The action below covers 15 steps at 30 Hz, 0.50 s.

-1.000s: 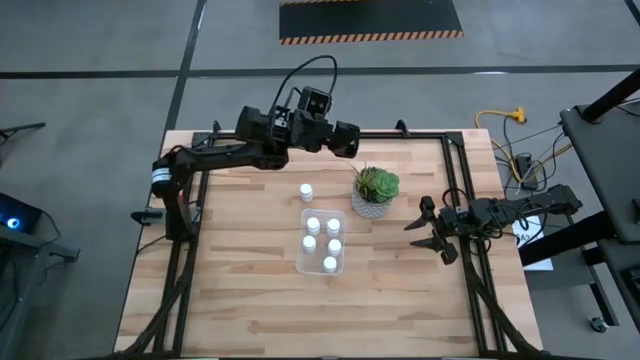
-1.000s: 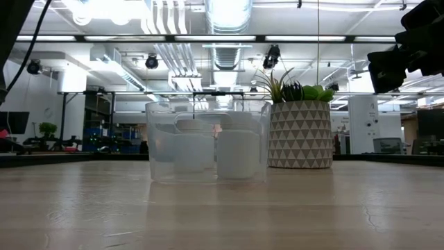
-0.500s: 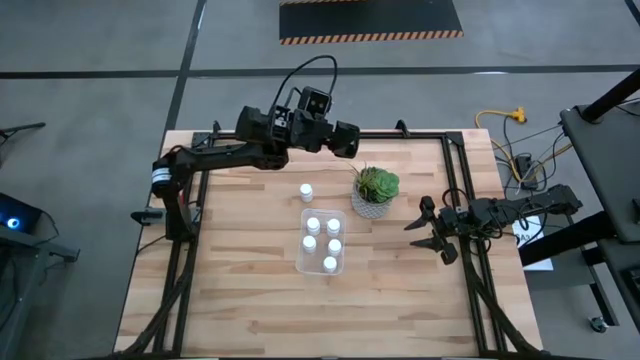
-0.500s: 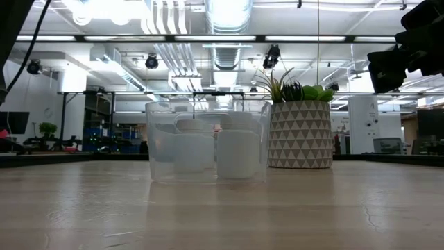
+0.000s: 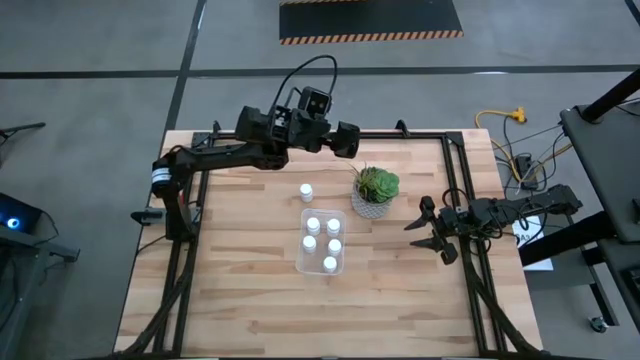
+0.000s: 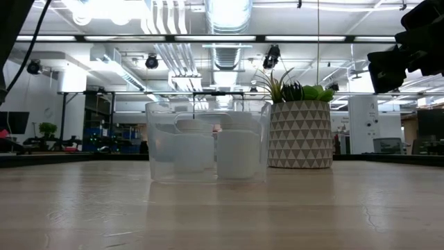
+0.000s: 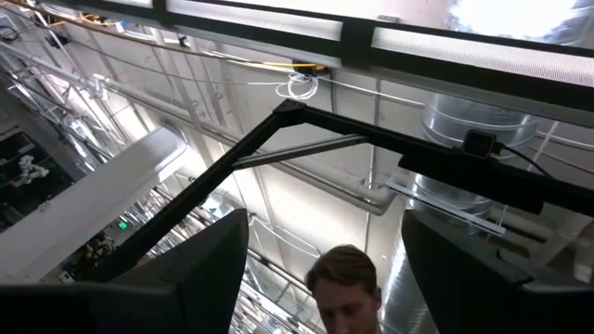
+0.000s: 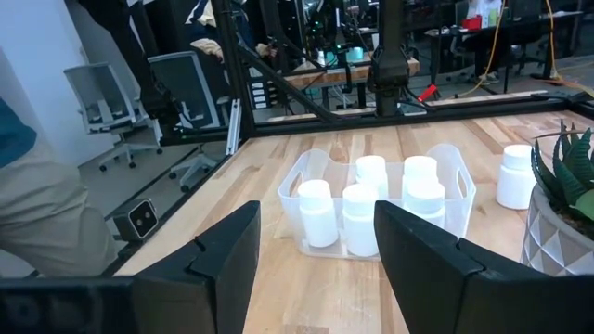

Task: Pick and place pill bottles into a basket
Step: Put the white medicine bottle into the transparent bin

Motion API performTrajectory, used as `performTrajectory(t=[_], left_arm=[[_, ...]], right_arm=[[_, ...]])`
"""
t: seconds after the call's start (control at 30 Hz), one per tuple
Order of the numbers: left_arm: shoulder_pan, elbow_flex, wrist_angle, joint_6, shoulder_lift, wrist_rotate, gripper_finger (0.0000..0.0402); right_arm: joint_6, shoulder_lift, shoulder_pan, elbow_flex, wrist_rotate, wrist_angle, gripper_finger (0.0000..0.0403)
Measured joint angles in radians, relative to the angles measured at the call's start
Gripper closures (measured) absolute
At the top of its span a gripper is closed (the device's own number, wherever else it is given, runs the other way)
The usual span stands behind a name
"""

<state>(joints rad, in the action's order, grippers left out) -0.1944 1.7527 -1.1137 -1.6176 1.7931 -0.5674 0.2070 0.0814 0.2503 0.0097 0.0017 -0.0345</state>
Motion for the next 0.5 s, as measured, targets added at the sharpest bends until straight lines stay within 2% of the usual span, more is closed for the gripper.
performTrajectory(t=[0.23,0.5], left_arm=[[0.000,0.000,-0.001,0.027,0.000,0.000,0.0137],[0.000,0.000,-0.003,0.027,0.000,0.000,0.0193]], right_arm=[[0.002,0.000,0.000,0.000,0.000,0.000,0.0202],[0.000,0.000,0.000,0.000,0.000,0.000,0.0202]])
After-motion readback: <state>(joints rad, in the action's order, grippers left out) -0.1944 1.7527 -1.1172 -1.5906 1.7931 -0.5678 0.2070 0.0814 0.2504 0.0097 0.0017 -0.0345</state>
